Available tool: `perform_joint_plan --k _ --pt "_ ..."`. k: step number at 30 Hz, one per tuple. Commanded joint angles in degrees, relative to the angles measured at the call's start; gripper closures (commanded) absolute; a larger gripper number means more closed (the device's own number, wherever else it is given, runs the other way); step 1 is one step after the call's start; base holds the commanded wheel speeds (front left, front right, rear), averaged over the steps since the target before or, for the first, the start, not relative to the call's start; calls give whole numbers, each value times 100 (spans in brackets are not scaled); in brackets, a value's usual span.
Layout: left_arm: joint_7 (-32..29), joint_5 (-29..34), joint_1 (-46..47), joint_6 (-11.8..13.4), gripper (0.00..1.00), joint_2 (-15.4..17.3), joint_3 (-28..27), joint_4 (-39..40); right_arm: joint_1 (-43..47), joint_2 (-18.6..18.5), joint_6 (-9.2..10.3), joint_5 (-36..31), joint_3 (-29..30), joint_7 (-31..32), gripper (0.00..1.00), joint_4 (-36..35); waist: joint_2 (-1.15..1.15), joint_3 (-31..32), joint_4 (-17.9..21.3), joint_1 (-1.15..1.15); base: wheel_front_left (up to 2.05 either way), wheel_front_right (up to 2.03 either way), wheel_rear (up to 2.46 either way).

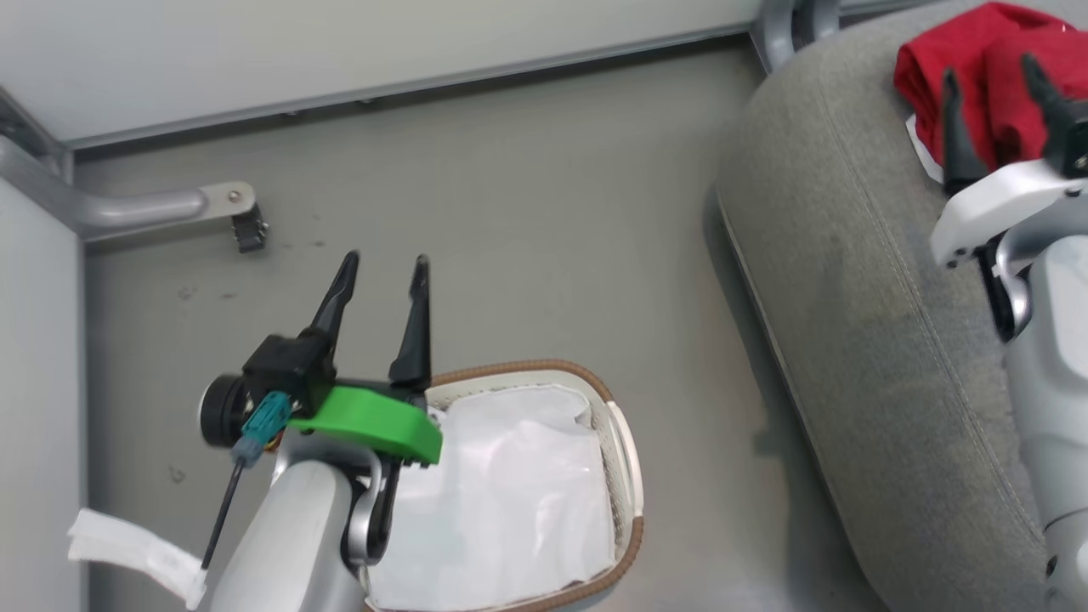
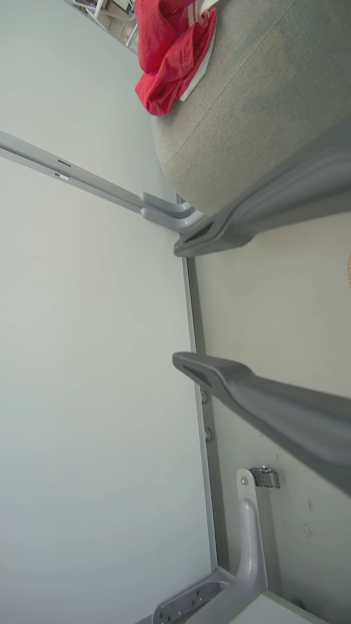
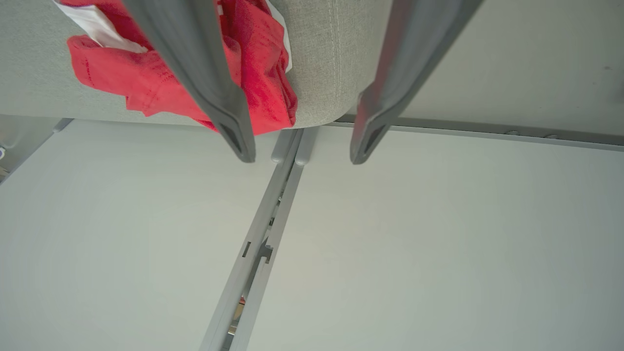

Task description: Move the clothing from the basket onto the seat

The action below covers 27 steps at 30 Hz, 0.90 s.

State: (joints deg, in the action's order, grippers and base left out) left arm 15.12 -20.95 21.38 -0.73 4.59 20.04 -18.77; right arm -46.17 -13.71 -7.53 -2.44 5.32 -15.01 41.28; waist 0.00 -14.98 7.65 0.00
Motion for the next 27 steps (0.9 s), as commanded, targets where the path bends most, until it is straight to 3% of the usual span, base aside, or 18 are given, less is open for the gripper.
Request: perform_joint_plan --k 1,15,20,27 --pt "3 55 -179 31 0 -10 -116 -41 176 46 8 86 -12 -24 0 -21 0 466 -400 0 0 0 0" --pt "3 140 -1373 -133 0 -105 -1040 -375 1888 976 8 388 55 -18 0 -858 0 1273 -865 0 0 0 0" --pt "3 177 -1757 -185 0 -129 -1260 -253 2532 1057 8 310 -111 -19 0 -1290 0 1409 -868 0 0 0 0" --pt "3 237 -2186 -252 0 -156 -1423 0 3340 1070 8 881 -443 -19 0 -1834 0 1507 -818 0 0 0 0"
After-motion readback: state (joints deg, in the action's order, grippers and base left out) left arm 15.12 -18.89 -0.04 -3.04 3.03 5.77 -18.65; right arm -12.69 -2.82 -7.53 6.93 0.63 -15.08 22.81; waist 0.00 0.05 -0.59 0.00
